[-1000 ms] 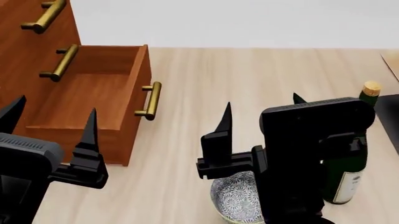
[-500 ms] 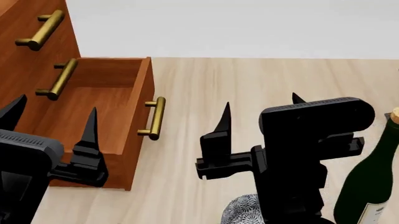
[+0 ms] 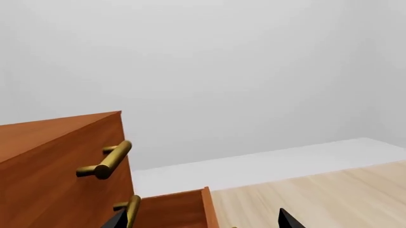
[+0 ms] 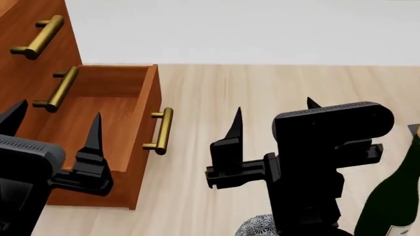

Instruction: Put the bowl in the bottom drawer of the cabinet.

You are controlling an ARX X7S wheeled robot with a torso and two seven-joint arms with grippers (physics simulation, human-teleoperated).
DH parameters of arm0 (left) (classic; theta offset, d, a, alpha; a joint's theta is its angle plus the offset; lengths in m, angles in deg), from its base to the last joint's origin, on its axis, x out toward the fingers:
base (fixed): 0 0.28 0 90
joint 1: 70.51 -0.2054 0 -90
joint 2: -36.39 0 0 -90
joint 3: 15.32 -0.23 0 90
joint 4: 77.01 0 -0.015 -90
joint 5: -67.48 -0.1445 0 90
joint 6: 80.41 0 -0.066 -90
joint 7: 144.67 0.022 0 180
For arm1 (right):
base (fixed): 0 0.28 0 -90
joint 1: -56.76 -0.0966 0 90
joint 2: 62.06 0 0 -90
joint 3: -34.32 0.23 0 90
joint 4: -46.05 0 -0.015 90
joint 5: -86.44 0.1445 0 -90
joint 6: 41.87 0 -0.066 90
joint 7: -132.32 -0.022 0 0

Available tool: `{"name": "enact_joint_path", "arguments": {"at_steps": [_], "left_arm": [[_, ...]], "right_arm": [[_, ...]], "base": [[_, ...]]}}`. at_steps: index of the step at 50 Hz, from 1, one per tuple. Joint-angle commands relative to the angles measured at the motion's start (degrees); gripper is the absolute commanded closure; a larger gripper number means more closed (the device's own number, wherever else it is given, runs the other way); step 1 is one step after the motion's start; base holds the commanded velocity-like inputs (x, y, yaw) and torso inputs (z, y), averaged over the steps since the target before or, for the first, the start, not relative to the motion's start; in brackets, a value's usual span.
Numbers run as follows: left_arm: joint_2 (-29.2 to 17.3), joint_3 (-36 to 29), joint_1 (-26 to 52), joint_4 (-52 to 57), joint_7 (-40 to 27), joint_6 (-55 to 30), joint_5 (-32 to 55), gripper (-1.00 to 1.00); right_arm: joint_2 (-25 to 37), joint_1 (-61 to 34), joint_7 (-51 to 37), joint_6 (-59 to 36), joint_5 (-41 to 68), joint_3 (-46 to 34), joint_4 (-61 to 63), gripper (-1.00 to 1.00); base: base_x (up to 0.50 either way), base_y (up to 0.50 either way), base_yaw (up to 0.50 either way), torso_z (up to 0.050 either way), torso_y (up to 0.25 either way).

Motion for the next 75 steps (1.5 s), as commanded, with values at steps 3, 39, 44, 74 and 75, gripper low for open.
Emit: {"name": "enact_joint_path", "arguments": {"at_steps": [3,39,44,74,75], "left_arm": [[-0.19,0.09,-0.84,-0.96,0.29,1.22,0.57,-1.0],[-5.44,-5.99,9.16,4.24,6.42,-19.95,8.27,-1.0],[-5.6,-6.74,12.46,5.38,8.19,-25.84,10.53,-1.0],[-6.09,-2.79,24.62,-5.23,-1.43,-40.21,46.76,-1.0],[-5.85,-2.63,24.66,-6.16,-1.92,-40.32,47.54,-1.0]], "right_arm": [[-0.09,1.4,-0.39,0.95,0.08,-0.29,-0.5,-1.0],[0.19,-5.63,-1.17,-8.46,2.63,0.82,1.72,-1.0],[0.16,-6.76,-1.13,-9.93,3.07,1.33,2.11,-1.0],[0.89,-8.38,-1.4,-12.39,4.71,2.61,4.44,-1.0],[0.92,-8.37,-1.41,-12.38,4.75,2.62,4.45,-1.0]], "base": [[0.22,0.0,0.0,0.0,0.0],[0.0,0.0,0.0,0.0,0.0],[0.0,0.0,0.0,0.0,0.0],[0.0,0.0,0.0,0.0,0.0],[0.0,0.0,0.0,0.0,0.0]]}}
